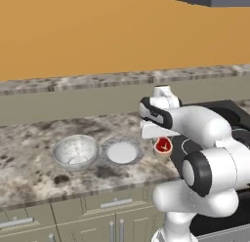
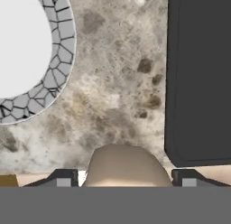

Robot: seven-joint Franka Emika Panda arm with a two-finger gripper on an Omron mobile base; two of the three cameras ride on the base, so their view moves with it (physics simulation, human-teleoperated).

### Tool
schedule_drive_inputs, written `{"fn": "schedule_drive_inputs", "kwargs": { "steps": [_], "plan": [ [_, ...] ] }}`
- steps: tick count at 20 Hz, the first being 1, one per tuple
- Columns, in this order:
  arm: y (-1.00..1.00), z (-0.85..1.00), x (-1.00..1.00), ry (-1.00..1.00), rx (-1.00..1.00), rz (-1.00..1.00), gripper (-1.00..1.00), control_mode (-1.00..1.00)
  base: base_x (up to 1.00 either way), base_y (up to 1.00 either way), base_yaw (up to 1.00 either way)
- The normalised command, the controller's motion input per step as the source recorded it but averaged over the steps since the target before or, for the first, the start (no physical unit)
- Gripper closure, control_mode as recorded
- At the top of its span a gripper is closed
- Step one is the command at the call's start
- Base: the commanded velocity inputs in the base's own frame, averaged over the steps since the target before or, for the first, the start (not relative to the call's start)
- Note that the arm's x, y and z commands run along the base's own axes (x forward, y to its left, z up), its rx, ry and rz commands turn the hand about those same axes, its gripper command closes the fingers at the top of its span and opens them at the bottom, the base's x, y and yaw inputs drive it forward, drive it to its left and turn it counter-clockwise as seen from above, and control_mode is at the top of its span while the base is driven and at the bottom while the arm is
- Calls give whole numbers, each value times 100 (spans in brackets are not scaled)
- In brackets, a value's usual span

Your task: Place one of the steaks on the plate and the other in the bowl. Then place the bowl in the fridge.

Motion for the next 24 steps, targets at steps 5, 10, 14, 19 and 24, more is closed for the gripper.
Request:
{"fn": "schedule_drive_inputs", "kwargs": {
  "steps": [5, 10, 14, 19, 24],
  "plan": [
    [6, 0, 2, 0, 0, 0, 100, -100, 8, 42, -2],
    [6, 0, 51, 0, 0, 0, 100, -100, 0, 0, 0],
    [13, -8, 96, 1, 0, 1, 100, -100, 0, 0, 0],
    [34, -43, 97, 5, 0, 3, 100, -100, 0, 0, 0],
    [44, -45, 52, 0, -6, 6, 100, -100, 0, 0, 0]
  ]
}}
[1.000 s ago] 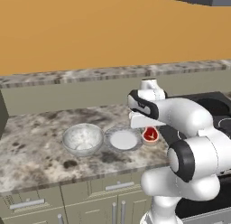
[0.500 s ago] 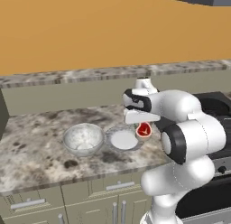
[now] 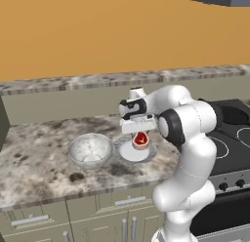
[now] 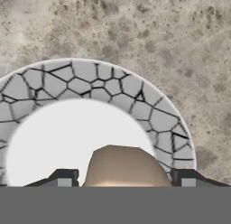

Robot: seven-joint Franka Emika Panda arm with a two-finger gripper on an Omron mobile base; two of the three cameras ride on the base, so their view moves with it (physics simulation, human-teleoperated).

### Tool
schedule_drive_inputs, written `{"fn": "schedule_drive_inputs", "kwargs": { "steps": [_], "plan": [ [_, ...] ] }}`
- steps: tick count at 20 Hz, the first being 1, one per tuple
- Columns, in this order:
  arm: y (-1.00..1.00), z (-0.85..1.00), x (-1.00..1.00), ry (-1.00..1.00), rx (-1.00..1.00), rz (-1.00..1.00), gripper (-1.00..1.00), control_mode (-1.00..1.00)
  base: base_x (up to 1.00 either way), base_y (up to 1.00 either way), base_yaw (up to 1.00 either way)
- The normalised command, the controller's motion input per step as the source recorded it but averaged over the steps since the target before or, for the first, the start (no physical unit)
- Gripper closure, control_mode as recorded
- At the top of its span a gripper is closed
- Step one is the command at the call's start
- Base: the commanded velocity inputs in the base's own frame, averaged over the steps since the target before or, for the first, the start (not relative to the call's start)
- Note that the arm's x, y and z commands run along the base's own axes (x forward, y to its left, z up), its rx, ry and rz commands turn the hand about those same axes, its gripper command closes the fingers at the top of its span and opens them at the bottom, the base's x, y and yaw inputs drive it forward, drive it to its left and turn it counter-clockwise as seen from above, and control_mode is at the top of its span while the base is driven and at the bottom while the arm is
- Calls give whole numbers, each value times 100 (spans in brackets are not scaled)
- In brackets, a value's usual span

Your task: Place one of the steaks on the plate and the other in the bowl. Then place the bowl in the fridge.

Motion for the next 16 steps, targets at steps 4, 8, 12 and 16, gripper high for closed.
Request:
{"fn": "schedule_drive_inputs", "kwargs": {
  "steps": [4, 8, 12, 16],
  "plan": [
    [27, -35, -2, 1, -1, 1, 100, -100, 0, 0, 0],
    [1, -18, -3, 0, 0, 0, 100, -100, 0, 0, 0],
    [0, -35, -23, -1, 0, 0, 100, -100, 0, 0, 0],
    [0, -19, -4, -1, 0, 0, 100, -100, 0, 0, 0]
  ]
}}
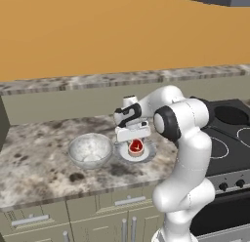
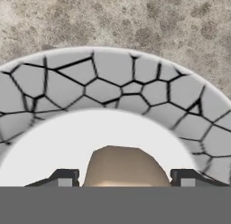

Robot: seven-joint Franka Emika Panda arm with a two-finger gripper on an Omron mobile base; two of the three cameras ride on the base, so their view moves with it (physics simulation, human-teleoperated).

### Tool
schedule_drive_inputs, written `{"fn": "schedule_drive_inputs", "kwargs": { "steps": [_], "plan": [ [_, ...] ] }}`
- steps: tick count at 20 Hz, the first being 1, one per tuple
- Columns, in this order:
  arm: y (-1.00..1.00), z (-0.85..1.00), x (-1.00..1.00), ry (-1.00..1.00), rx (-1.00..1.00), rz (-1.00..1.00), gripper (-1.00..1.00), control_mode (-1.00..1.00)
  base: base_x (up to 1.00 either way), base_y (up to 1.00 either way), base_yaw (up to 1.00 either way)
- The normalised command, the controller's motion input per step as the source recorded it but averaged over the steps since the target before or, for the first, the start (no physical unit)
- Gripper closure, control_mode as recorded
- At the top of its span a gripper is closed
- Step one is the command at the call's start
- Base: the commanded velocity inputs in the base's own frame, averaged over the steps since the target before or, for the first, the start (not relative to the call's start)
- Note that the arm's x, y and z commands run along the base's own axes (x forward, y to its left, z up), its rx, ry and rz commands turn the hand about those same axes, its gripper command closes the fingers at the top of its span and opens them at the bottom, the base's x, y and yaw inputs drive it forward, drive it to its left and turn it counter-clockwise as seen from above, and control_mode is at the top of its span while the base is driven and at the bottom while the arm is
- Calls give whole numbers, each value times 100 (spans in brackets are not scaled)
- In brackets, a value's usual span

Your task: Place one of the steaks on the plate and the other in the bowl. Then place the bowl in the fridge.

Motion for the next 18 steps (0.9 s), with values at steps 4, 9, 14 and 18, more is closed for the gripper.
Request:
{"fn": "schedule_drive_inputs", "kwargs": {
  "steps": [4, 9, 14, 18],
  "plan": [
    [0, 0, 0, 0, 0, 0, -100, -100, 0, 0, 0],
    [0, 0, 0, 0, 0, 0, -100, -100, 0, 0, 0],
    [0, 0, 1, 0, 0, 0, -100, -100, 0, 0, 0],
    [0, 20, 0, -20, 0, 0, -100, -100, 0, 0, 0]
  ]
}}
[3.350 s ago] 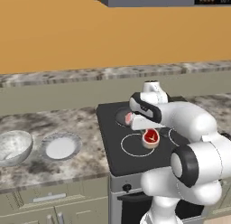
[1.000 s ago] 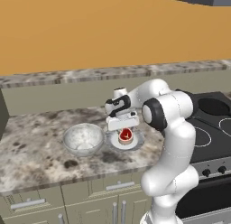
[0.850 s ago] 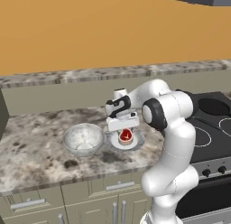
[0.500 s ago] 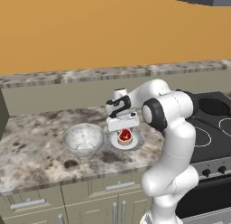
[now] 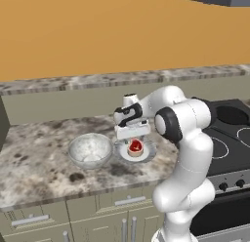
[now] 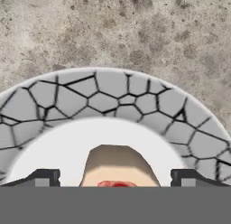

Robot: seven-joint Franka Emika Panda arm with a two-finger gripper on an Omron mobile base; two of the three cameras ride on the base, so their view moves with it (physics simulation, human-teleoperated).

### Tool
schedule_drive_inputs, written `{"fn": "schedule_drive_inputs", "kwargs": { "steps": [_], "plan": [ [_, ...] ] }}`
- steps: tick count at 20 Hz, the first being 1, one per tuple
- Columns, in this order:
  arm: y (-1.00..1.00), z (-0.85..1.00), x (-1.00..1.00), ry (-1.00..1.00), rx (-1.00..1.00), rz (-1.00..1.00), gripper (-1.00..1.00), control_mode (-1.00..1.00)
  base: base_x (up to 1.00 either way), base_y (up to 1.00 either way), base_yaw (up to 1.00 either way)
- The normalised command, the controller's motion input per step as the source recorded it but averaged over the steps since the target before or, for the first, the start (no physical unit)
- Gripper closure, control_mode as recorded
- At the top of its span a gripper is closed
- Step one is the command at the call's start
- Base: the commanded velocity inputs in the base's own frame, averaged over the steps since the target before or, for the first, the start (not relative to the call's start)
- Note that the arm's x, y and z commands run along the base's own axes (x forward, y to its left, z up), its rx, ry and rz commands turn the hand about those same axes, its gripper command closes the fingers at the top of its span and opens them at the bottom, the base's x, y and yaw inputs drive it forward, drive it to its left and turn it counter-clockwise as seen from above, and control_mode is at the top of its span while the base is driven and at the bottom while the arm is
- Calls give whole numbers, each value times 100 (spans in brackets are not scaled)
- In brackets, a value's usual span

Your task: Place one of the steaks on the plate and the other in the bowl. Then place the bowl in the fridge.

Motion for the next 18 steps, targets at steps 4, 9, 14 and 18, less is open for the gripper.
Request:
{"fn": "schedule_drive_inputs", "kwargs": {
  "steps": [4, 9, 14, 18],
  "plan": [
    [-40, 95, -9, -11, 0, 0, -100, -100, 0, 0, 0],
    [-85, 58, 0, -5, 0, -12, -100, -100, 0, 0, 0],
    [-100, 29, 0, -7, 7, -12, -100, -100, 0, 0, 0],
    [-100, 8, 16, -12, 7, 0, -100, -100, 0, 0, 0]
  ]
}}
